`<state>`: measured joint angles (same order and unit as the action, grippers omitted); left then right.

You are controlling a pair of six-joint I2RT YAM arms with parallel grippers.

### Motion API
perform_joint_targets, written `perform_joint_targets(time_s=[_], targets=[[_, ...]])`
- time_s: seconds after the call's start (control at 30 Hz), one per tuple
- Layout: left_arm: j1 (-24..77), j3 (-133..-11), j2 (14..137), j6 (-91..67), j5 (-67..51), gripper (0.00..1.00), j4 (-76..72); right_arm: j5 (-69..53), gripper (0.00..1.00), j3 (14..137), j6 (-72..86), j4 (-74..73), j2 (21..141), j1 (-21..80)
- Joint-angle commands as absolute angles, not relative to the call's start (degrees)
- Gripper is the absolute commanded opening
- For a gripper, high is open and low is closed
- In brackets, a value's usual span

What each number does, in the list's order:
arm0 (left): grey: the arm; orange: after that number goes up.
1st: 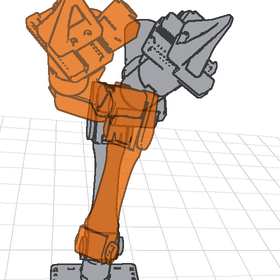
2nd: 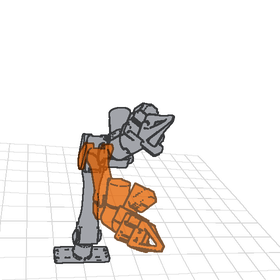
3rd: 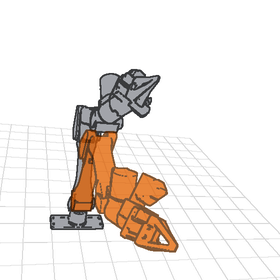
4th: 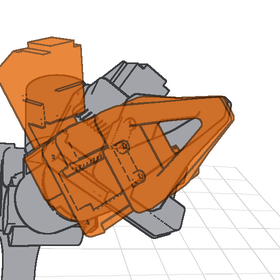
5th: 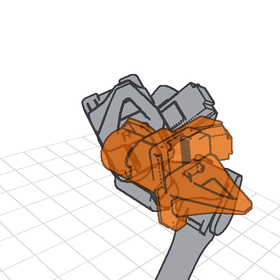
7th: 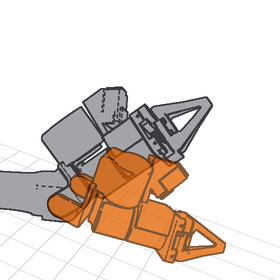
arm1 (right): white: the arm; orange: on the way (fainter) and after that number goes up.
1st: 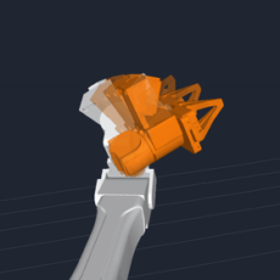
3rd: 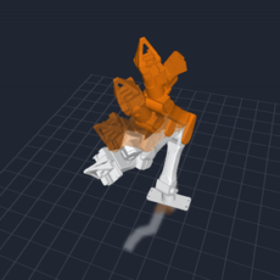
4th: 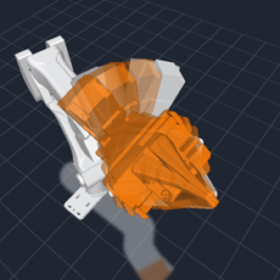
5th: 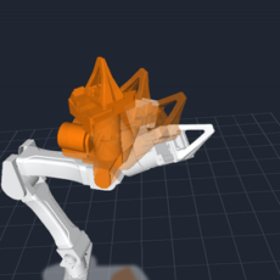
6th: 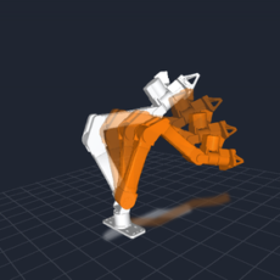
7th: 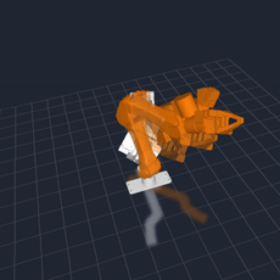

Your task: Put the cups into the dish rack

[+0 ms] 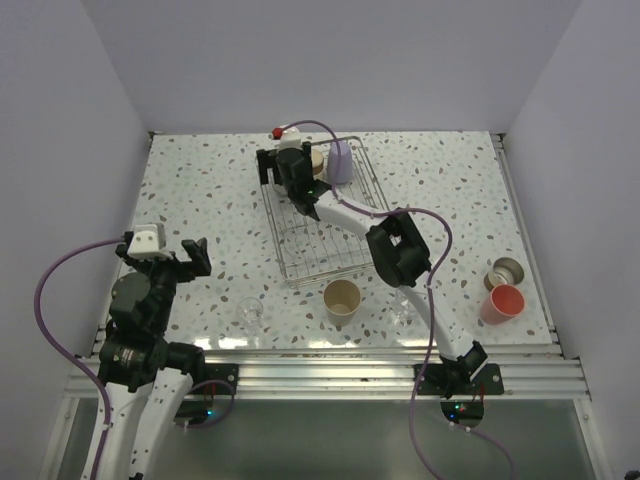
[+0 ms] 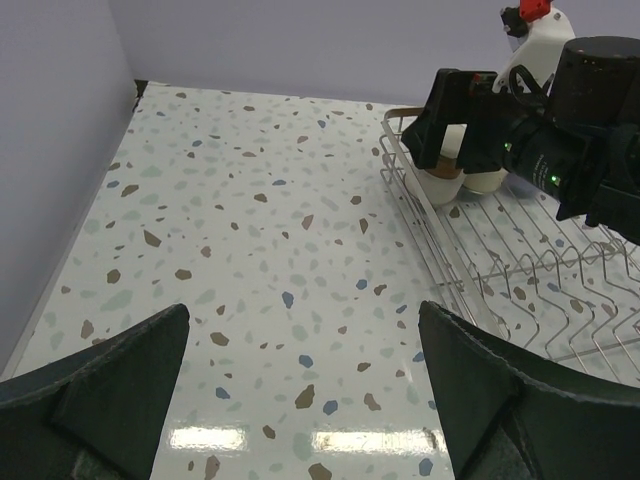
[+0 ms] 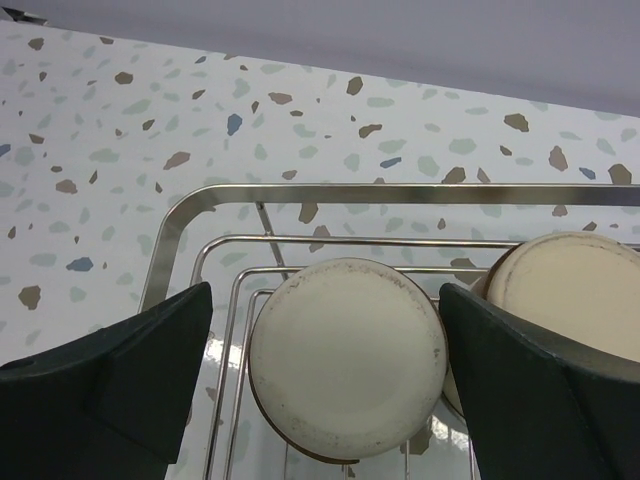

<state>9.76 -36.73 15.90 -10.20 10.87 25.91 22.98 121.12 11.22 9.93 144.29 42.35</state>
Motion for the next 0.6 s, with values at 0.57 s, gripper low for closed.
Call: perform_joint_targets(time_s=[0.57], targets=[[9.32, -46.65, 27.22, -8.44, 8.1, 1.0, 28.9, 16.61, 0.98, 75.83, 14.13, 21.27, 93.01, 44.56]])
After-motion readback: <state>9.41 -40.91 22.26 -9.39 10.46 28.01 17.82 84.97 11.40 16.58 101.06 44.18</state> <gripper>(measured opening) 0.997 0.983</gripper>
